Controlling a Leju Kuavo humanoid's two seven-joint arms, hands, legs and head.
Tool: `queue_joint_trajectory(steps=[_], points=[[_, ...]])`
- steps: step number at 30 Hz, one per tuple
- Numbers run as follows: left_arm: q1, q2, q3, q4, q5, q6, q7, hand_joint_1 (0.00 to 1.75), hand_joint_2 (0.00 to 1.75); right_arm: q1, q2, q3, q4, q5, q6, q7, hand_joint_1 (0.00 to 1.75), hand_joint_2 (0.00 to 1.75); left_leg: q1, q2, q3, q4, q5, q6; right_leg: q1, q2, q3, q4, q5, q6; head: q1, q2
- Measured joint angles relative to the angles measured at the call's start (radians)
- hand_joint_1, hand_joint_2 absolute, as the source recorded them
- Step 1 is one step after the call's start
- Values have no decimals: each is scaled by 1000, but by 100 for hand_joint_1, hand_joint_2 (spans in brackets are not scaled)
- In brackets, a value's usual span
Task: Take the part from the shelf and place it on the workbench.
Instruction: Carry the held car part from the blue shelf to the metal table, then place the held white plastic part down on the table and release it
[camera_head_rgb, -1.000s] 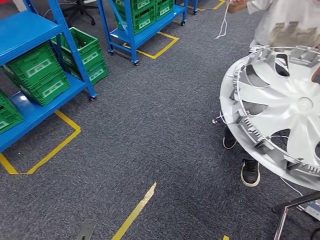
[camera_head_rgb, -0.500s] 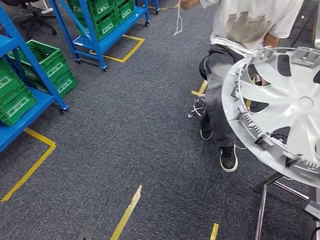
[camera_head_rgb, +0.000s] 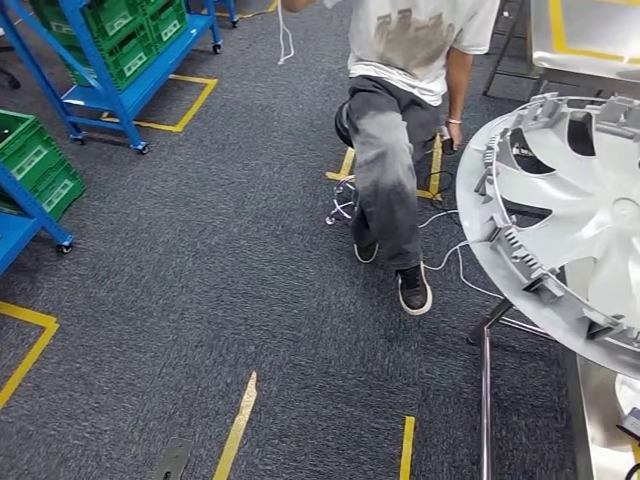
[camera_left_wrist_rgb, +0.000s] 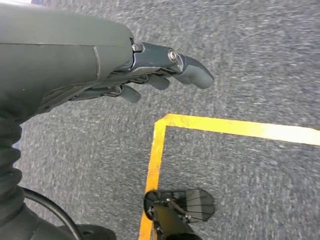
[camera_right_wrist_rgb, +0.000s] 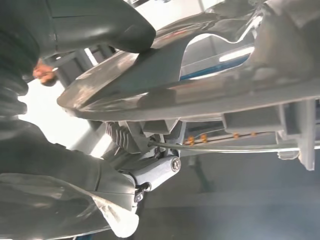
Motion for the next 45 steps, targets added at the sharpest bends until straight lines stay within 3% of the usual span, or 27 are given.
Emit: queue_joint_trajectory(steps=[3, 4, 6, 8, 10, 11, 13, 15, 17, 18, 19, 20, 22, 24, 26, 27, 28, 31, 32, 34, 35, 37, 39, 41, 43, 44, 45], points=[[-5, -1, -1, 0, 0, 0, 0, 0, 175, 4, 1, -7, -2, 0, 0, 0, 175, 175, -9, 65, 9, 4, -8, -20, 9, -45, 134, -224, 81, -20, -1, 0], [-6, -1, -1, 0, 0, 0, 0, 0, 175, 5, 2, -8, -2, 0, 0, 0, 175, 175, -8, 71, 9, 5, -10, -25, 8, -33, 131, -224, 83, -26, -1, 0], [-7, -1, -2, 0, 0, 0, 0, 0, 175, 6, 2, -11, -4, 0, 0, 0, 175, 175, -3, 33, 1, 32, -36, -36, 4, -11, 128, -226, 87, -39, -3, 0], [-6, -1, -2, 0, -1, 0, 0, 0, 175, 5, 3, -10, -5, 0, 0, 0, 175, 175, 2, -30, -40, 138, -99, -43, 1, 11, 127, -227, 91, -49, -6, 0], [-1, -1, -2, 0, -1, 0, 0, 0, 175, 5, 6, -8, -5, -1, 0, 0, 175, 175, 2, -52, -98, 270, -152, -44, 3, 39, 126, -226, 92, -53, -7, 0], [1, -1, -2, 0, -1, 0, 0, 0, 175, 5, 7, -8, -5, -1, 0, 0, 175, 175, 2, -54, -112, 301, -153, -43, 3, 54, 126, -226, 92, -53, -7, 0], [2, -1, -2, 0, -1, 0, 0, 0, 175, 6, 8, -8, -5, -1, 0, 0, 175, 175, 2, -63, -92, 243, -95, -37, 4, 86, 126, -223, 92, -53, -7, 0], [2, 0, -2, 0, -1, 0, 0, 0, 175, 5, 9, -9, -5, -1, 0, 0, 175, 175, 6, -117, -41, 110, -22, -26, 4, 114, 123, -217, 92, -50, -6, 0], [2, 2, -2, 0, -1, 0, 0, 0, 175, 4, 10, -9, -6, -2, 0, 0, 175, 175, 9, -165, -14, 35, -3, -21, 0, 142, 109, -212, 95, -40, -5, 0], [2, 2, -2, 0, -1, 0, 0, 0, 175, 5, 10, -9, -6, -3, 0, 0, 175, 175, 8, -169, -13, 28, -7, -20, -3, 156, 101, -212, 99, -32, -5, 0], [1, 2, -2, 0, -1, 1, 0, 0, 175, 7, 10, -10, -7, -3, -1, 0, 175, 175, 8, -156, -11, 21, -8, -19, -7, 171, 94, -214, 104, -23, -6, 0], [0, 2, -2, 0, -1, 1, 0, 0, 175, 10, 11, -12, -7, -3, -1, 0, 175, 175, 9, -140, -10, 17, -5, -15, -7, 167, 86, -212, 105, -17, -6, 0], [-1, 1, -2, 0, -1, 1, 0, 0, 175, 11, 11, -15, -8, -3, -1, 0, 175, 175, 13, -107, -7, 6, 2, -6, -2, 111, 56, -166, 78, -10, 0, 0], [0, 1, -2, 0, -1, 0, 0, 0, 175, 8, 12, -15, -8, -3, -1, 0, 175, 175, 10, -73, -6, 3, 3, -2, 0, 42, -3, -45, 20, -5, 3, 0], [3, 1, -2, 0, -2, 0, 0, 0, 175, 7, 13, -14, -8, -3, -1, 0, 175, 175, 7, -39, -6, 4, 0, -1, -2, 21, -48, 51, -11, 0, 3, 0], [2, 1, -2, 0, -2, 0, 0, 0, 175, 7, 13, -14, -8, -3, -1, 0, 175, 175, 7, -23, -5, 4, -1, -2, -3, 18, -44, 50, -1, 1, 3, 0], [1, 1, -2, 0, -2, 0, 0, 0, 175, 7, 13, -14, -8, -3, -1, 0, 175, 175, 7, -8, -4, 4, -3, -4, -4, 12, -18, 6, 26, 2, 3, 0], [-3, 1, -2, 0, -2, 0, 0, 0, 175, 6, 14, -15, -8, -3, -1, 0, 175, 175, 3, 27, 3, 7, -12, -16, 1, -35, 97, -186, 89, -5, 2, 0], [-3, 1, -2, 0, -2, 0, 0, 0, 175, 6, 14, -15, -9, -3, -1, 1, 175, 175, 0, 35, 5, 7, -14, -21, 4, -43, 112, -211, 91, -11, 2, 0], [-4, 0, -2, 0, -2, 0, 0, 0, 175, 8, 14, -16, -10, -3, -1, 1, 175, 175, -2, 52, 9, 8, -16, -31, 7, -29, 110, -212, 90, -26, 0, 0], [-5, 0, -2, 0, -2, 0, 0, 0, 175, 10, 14, -17, -10, -3, -1, 2, 175, 175, 0, 54, 11, 9, -20, -37, 6, -19, 108, -212, 91, -32, 1, 0], [-6, 0, -3, 0, -2, 0, 0, 0, 175, 10, 14, -18, -11, -3, -1, 2, 175, 175, 4, 16, -2, 49, -54, -47, 3, 1, 107, -215, 94, -46, -2, 0], [-4, 0, -3, 0, -2, 0, 0, 0, 175, 8, 15, -17, -11, -3, -1, 2, 175, 175, 6, -38, -51, 167, -119, -49, 3, 21, 107, -216, 95, -54, -6, 0], [1, 0, -2, 0, -2, 0, 0, 0, 175, 7, 15, -16, -11, -3, -1, 2, 175, 175, 5, -52, -106, 285, -160, -46, 7, 47, 107, -215, 96, -58, -7, 0], [2, 0, -2, 0, -2, 0, 0, 0, 175, 8, 16, -16, -11, -3, -1, 2, 175, 175, 3, -58, -107, 275, -124, -37, 11, 77, 107, -214, 96, -59, -7, 0], [2, 0, -2, 0, -2, 0, 0, 0, 175, 8, 16, -16, -11, -3, -1, 2, 175, 175, 1, -68, -85, 219, -84, -30, 13, 92, 108, -213, 96, -59, -7, 0], [2, 1, -2, 0, -2, 0, 0, 0, 175, 8, 16, -16, -11, -3, -1, 2, 175, 175, 1, -95, -59, 153, -47, -21, 12, 105, 108, -213, 96, -58, -6, 0]])
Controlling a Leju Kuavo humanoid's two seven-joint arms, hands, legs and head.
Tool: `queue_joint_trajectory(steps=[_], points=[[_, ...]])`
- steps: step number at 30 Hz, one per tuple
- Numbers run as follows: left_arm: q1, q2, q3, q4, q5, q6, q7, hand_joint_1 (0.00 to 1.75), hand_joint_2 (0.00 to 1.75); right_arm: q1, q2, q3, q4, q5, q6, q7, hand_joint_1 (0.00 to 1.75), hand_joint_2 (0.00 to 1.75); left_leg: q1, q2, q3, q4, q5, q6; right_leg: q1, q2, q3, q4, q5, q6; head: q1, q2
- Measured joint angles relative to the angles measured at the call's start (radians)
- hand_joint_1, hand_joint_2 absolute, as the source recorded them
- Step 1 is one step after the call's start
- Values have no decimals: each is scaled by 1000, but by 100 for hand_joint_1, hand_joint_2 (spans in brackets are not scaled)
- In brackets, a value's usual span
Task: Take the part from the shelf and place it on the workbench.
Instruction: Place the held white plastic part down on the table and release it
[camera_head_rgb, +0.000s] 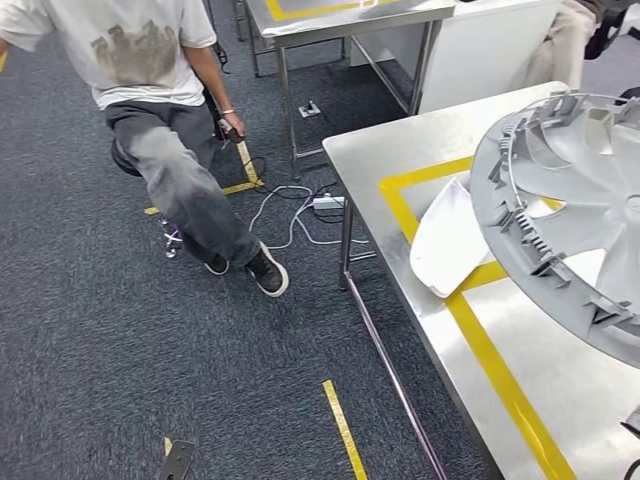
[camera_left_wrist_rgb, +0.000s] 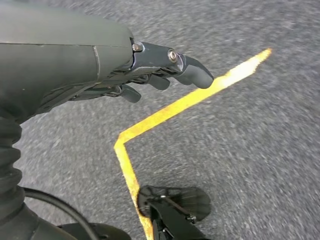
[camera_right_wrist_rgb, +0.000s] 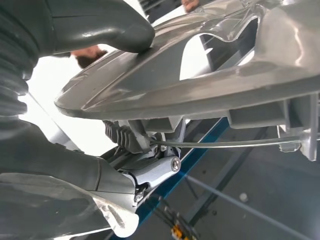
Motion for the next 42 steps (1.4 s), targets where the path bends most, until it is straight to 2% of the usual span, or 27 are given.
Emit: queue_joint_trajectory(steps=[1, 3, 5, 6, 8, 10, 11, 12, 13, 14, 15, 17, 19, 21, 23, 25, 27, 28, 29, 30, 32, 34, 36, 37, 39, 40, 42], points=[[0, 1, 0, 0, 0, 0, 0, 0, 175, -1, 0, 0, 0, 0, 0, 0, 175, 175, 1, -28, 22, -58, 27, 8, 0, 13, -2, 2, 1, 2, 1, 0], [0, 3, 0, 0, 0, 0, 0, 0, 175, -2, 1, 1, 0, 0, 0, 0, 175, 175, 0, -65, 44, -119, 38, 15, -5, 38, -14, 4, 6, 11, -2, 0], [-2, 2, 0, 0, 0, 1, 1, 0, 175, 0, 2, 0, 0, -1, 1, 7, 175, 175, -2, -45, 48, -134, 36, 15, -11, 65, -24, 0, 14, 26, -5, 0], [-3, 1, 0, 0, -1, 2, 3, 0, 175, 2, 3, -2, 0, -2, 5, 20, 175, 175, 0, -31, 50, -141, 40, 17, -11, 62, -30, 1, 15, 31, -5, 0], [-4, 0, 0, 0, -1, 7, 6, 0, 175, -4, 5, -11, 2, -7, 17, 57, 175, 175, 4, -2, 57, -157, 47, 21, -6, 8, -56, 41, -10, 40, 3, 0], [-1, -2, 0, 0, -2, 10, 7, 0, 175, -20, 9, -22, 5, -13, 28, 87, 175, 175, 2, 28, 60, -161, 49, 25, -6, -61, -115, 159, -69, 47, 10, 0], [2, -3, 0, 0, -2, 12, 7, 0, 175, -27, 10, -25, 8, -15, 31, 93, 175, 175, 1, 45, 60, -160, 47, 26, -7, -76, -146, 222, -93, 50, 11, 0], [4, -3, 0, 0, -2, 13, 7, 0, 175, -28, 11, -27, 10, -16, 33, 95, 175, 175, 0, 61, 61, -160, 46, 26, -9, -83, -163, 260, -101, 52, 11, 0], [5, -4, 0, 0, -2, 13, 7, 0, 175, -28, 12, -29, 12, -16, 34, 96, 175, 175, 0, 76, 62, -160, 43, 25, -10, -88, -161, 259, -90, 54, 11, 0], [4, -4, 0, 0, -2, 14, 7, 0, 175, -28, 12, -30, 14, -16, 35, 96, 175, 175, 0, 89, 65, -159, 41, 23, -11, -94, -137, 218, -64, 55, 11, 0], [4, -5, 0, 0, -2, 14, 7, 0, 175, -28, 12, -32, 15, -15, 36, 96, 175, 175, 0, 102, 68, -159, 37, 20, -12, -107, -97, 148, -32, 56, 11, 0], [2, -7, 0, 0, -2, 14, 7, 0, 175, -30, 13, -36, 17, -16, 36, 97, 175, 175, -6, 123, 73, -156, 29, 10, -6, -140, -25, 30, 2, 49, 10, 0], [1, -7, 0, 0, -2, 15, 7, 0, 175, -33, 13, -40, 18, -17, 37, 97, 175, 175, -11, 141, 76, -154, 23, 1, 0, -143, -7, 0, 0, 33, 10, 0], [-1, -8, 0, 0, -2, 15, 7, 0, 175, -31, 14, -46, 20, -18, 40, 97, 175, 175, -9, 152, 80, -150, 16, -7, -1, -120, -11, 0, 1, 19, 9, 0], [-4, -8, 0, 0, -3, 14, 3, 0, 175, -30, 14, -52, 22, -17, 42, 98, 175, 175, -4, 112, 65, -109, -16, -16, -3, -101, -10, -1, 2, 8, 7, 0], [-3, -8, -1, 0, -7, 14, 0, 0, 175, -31, 14, -54, 26, -16, 44, 97, 175, 175, -3, 57, 11, 10, -77, -17, -2, -81, -10, -2, 2, -1, 5, 0], [1, -8, -1, 0, -12, 14, -2, 0, 175, -33, 14, -54, 33, -14, 46, 96, 175, 175, -4, 43, -51, 131, -115, -13, 2, -56, -10, -2, 2, -5, 4, 0], [3, -8, -1, 0, -12, 14, -3, 0, 175, -34, 14, -55, 36, -13, 49, 96, 175, 175, -5, 41, -66, 150, -108, -8, 5, -41, -9, -1, 2, -6, 4, 0], [3, -8, -1, 0, -12, 13, -5, 0, 175, -35, 14, -56, 39, -12, 51, 96, 175, 175, -7, 37, -63, 131, -82, -2, 7, -26, -8, -1, 3, -7, 5, 0], [3, -8, -1, 0, -12, 11, -7, 0, 175, -36, 14, -57, 43, -10, 55, 96, 175, 175, -9, 27, -43, 75, -39, 6, 8, -11, -7, -1, 3, -7, 4, 0], [2, -6, -2, 0, -12, 7, -13, 0, 175, -38, 14, -59, 51, -6, 60, 98, 175, 175, -12, -24, 5, -54, 31, 24, 9, 16, -7, 1, 3, -6, 5, 0], [1, -4, -2, 0, -12, 5, -18, 0, 175, -39, 14, -60, 57, -5, 63, 99, 175, 175, -13, -56, 31, -119, 47, 30, 5, 40, -15, 3, 7, 0, 4, 0], [0, -5, -2, 0, -12, 4, -19, 0, 175, -39, 14, -64, 62, -6, 64, 100, 175, 175, -13, -37, 37, -135, 45, 28, 1, 61, -25, 2, 12, 11, 3, 0], [-1, -6, -2, 0, -12, 4, -19, 0, 175, -37, 14, -67, 64, -6, 64, 101, 175, 175, -11, -24, 40, -143, 49, 30, 1, 47, -32, 6, 9, 15, 4, 0], [-2, -7, -2, 0, -12, 5, -19, 0, 175, -40, 14, -71, 68, -4, 65, 101, 175, 175, -9, 1, 46, -156, 56, 35, 3, -19, -65, 64, -27, 23, 10, 0], [-1, -7, -2, 0, -13, 5, -19, 0, 175, -42, 14, -71, 70, 0, 65, 98, 175, 175, -10, 13, 48, -159, 56, 36, 3, -55, -93, 121, -59, 28, 12, 0], [0, -6, -2, 0, -15, 10, -20, 0, 175, -43, 14, -68, 72, 10, 65, 87, 175, 175, -11, 36, 47, -158, 54, 37, -5, -80, -152, 248, -114, 41, 15, 0]])
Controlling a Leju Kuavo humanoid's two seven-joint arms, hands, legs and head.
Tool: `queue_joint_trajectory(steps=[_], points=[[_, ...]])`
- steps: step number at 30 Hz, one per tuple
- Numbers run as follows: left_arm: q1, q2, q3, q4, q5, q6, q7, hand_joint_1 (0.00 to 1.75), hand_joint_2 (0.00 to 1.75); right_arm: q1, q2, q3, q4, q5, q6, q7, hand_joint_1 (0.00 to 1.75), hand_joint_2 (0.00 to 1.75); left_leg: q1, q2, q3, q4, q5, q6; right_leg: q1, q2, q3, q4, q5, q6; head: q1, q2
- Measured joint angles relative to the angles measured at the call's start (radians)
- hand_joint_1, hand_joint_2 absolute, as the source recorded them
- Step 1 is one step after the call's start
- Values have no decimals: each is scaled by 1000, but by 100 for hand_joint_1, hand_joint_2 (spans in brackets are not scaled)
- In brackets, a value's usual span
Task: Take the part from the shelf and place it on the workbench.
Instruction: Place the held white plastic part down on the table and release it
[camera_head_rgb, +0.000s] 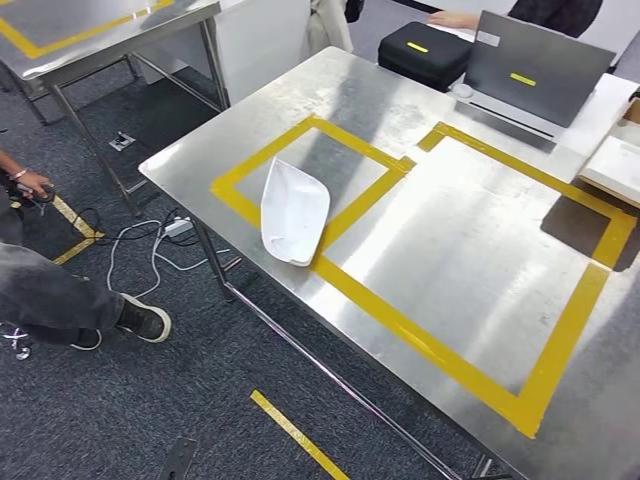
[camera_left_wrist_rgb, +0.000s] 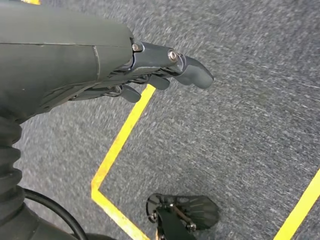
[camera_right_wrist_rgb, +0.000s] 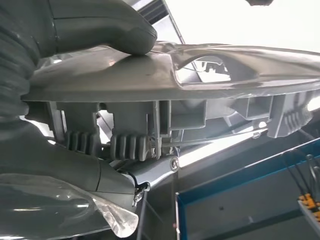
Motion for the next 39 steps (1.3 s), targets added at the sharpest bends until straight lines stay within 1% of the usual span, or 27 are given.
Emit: queue_joint_trajectory(steps=[1, 2, 3, 4, 5, 6, 7, 8, 9, 11, 13, 15, 17, 18, 20, 21, 22, 24, 33, 39], points=[[0, 0, 0, 0, 0, 3, -2, 0, 175, 2, 0, 1, 0, 4, 0, -4, 175, 175, 1, 9, 0, 0, -1, -1, -5, -3, -12, 31, -5, 6, 0, 0], [-1, 0, 0, 0, 0, 5, -6, 0, 175, 4, 0, 2, 1, 6, 0, -8, 175, 175, 2, 17, 0, 1, -2, -3, -11, -5, -3, 21, 8, 11, 0, 0], [-2, 0, 0, 0, 0, 5, -11, 0, 175, 6, 0, 2, 1, 6, 0, -10, 175, 175, 5, 22, 1, 2, -5, -7, -16, -8, 30, -32, 38, 17, 0, 0], [-3, 0, 0, 0, 0, 5, -14, 0, 175, 7, 0, 2, 1, 7, 0, -11, 175, 175, 6, 25, 2, 5, -8, -13, -22, -14, 73, -106, 64, 24, 0, 0], [-5, 1, 0, 0, 0, 5, -16, 0, 175, 6, 0, 3, 2, 7, 0, -12, 175, 175, 5, 27, 2, 11, -12, -20, -24, -18, 115, -173, 83, 27, 2, 0], [-6, 2, 0, 0, 0, 5, -18, 0, 175, 6, -1, 3, 2, 7, 0, -12, 175, 175, 3, 28, 1, 15, -15, -26, -25, -20, 144, -219, 91, 24, 1, 0], [-6, 3, -1, 0, 0, 5, -18, 0, 175, 6, -1, 3, 3, 8, 0, -12, 175, 175, 0, 28, 0, 20, -18, -30, -25, -20, 156, -239, 90, 20, 0, 0], [-6, 4, -1, 0, 0, 6, -19, 0, 175, 7, -1, 3, 4, 8, 0, -12, 175, 175, -2, 28, -1, 23, -19, -29, -24, -18, 160, -241, 89, 13, -2, 0], [-6, 5, -1, 0, 0, 7, -19, 0, 175, 8, -1, 3, 4, 8, -1, -12, 175, 175, -2, 27, -1, 22, -18, -23, -24, -16, 159, -240, 91, 9, -5, 0], [-5, 7, -2, 0, -1, 18, -25, 0, 175, 9, -1, 3, 4, 7, 0, -15, 87, 87, -1, 27, 0, 20, -15, -11, -22, -15, 158, -240, 90, 6, -8, 0], [-7, 7, -6, 0, -3, 37, -37, 0, 175, 10, -1, 2, 4, 4, 0, -23, 0, 0, 1, 27, 3, 16, -13, -7, -18, -15, 158, -240, 89, 2, -9, 0], [-8, 6, -10, 0, -4, 55, -49, 0, 175, 10, -2, 1, 2, -1, 0, -35, 0, 0, 4, 27, 4, 14, -12, -7, -14, -14, 159, -240, 87, -3, -9, 0], [-9, 6, -14, 0, -4, 65, -55, 0, 175, 11, -2, 1, -1, -5, 1, -46, 0, 0, 7, 27, 4, 13, -12, -12, -9, -14, 159, -240, 87, -8, -9, 0], [-10, 6, -15, 0, -4, 67, -56, 0, 175, 11, -2, 1, -3, -6, 1, -49, 0, 0, 9, 27, 4, 13, -11, -19, -7, -14, 159, -240, 86, -10, -9, 0], [-12, 5, -17, 0, -4, 70, -56, 0, 175, 11, -2, 1, -6, -7, 1, -53, 0, 0, 13, 27, 4, 12, -12, -39, -4, -15, 159, -239, 86, -13, -9, 0], [-12, 4, -18, 0, -4, 71, -56, 0, 131, 11, -2, 1, -8, -7, 1, -54, 0, 0, 15, 27, 4, 12, -12, -47, -3, -15, 159, -239, 86, -13, -8, 0], [-12, 4, -19, 0, -4, 72, -56, 0, 87, 11, -2, 1, -9, -7, 2, -55, 0, 0, 16, 27, 4, 12, -12, -51, -2, -15, 160, -239, 86, -13, -8, 0], [-12, 2, -22, 0, -5, 77, -55, 0, 0, 11, -2, 0, -10, -7, 2, -55, 0, 0, 16, 27, 4, 12, -12, -53, -2, -15, 160, -239, 86, -14, -8, 0], [-18, -2, -25, 0, -15, 84, -33, 0, 0, 8, -2, 1, -10, -6, 0, -64, 0, 0, 13, 27, 3, 18, -14, -53, -5, -15, 163, -239, 88, -13, -8, 0], [-34, -12, -27, 0, -15, 84, -28, 0, 0, -15, -8, 12, -10, 9, 3, -67, 0, 0, 13, 27, 2, 21, -14, -52, -6, -15, 164, -239, 89, -11, -8, 0]])
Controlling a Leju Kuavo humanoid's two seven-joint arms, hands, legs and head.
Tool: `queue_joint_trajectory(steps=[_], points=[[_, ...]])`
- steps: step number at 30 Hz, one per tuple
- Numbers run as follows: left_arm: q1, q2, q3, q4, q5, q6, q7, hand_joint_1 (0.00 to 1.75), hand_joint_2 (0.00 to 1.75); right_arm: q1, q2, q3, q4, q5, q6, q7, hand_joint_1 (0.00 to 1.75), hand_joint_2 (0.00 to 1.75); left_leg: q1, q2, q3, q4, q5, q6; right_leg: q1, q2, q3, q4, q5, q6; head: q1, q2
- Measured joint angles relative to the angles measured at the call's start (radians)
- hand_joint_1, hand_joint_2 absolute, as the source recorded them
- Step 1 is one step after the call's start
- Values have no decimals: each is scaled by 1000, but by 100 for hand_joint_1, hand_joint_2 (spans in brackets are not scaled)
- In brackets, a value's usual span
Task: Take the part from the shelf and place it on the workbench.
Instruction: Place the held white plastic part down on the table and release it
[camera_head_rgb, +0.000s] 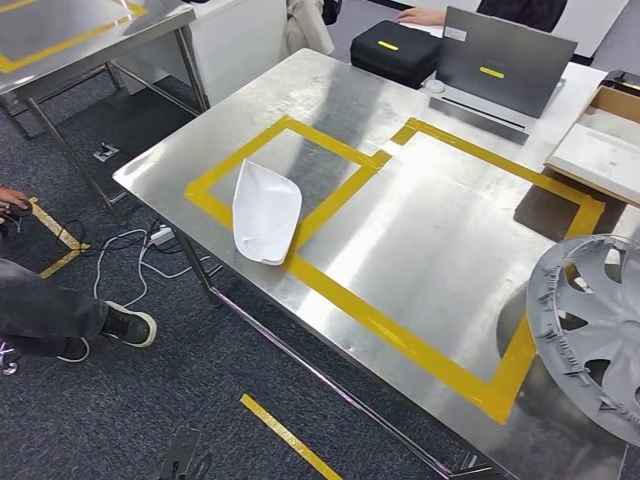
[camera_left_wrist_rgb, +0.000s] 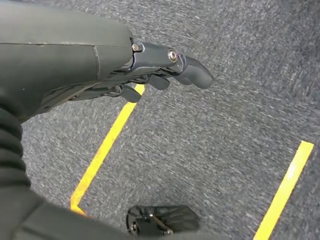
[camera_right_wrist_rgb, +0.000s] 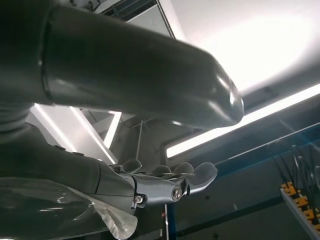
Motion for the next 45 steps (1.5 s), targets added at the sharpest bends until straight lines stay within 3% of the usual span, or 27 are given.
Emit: queue_joint_trajectory(steps=[13, 45], points=[[-8, -13, -6, 0, 0, 0, 11, 0, 0, -44, -20, 38, 0, 11, 3, 11, 0, 0, 0, 0, 0, 1, 0, 0, 0, 0, 0, 0, 1, 0, 0, 0], [-8, -13, -6, 0, 2, 0, 14, 0, 0, -46, -36, 65, 0, 11, -2, 22, 0, 0, 0, 0, 0, 1, 0, 0, 0, 0, 0, 0, 1, 0, 0, 0]])
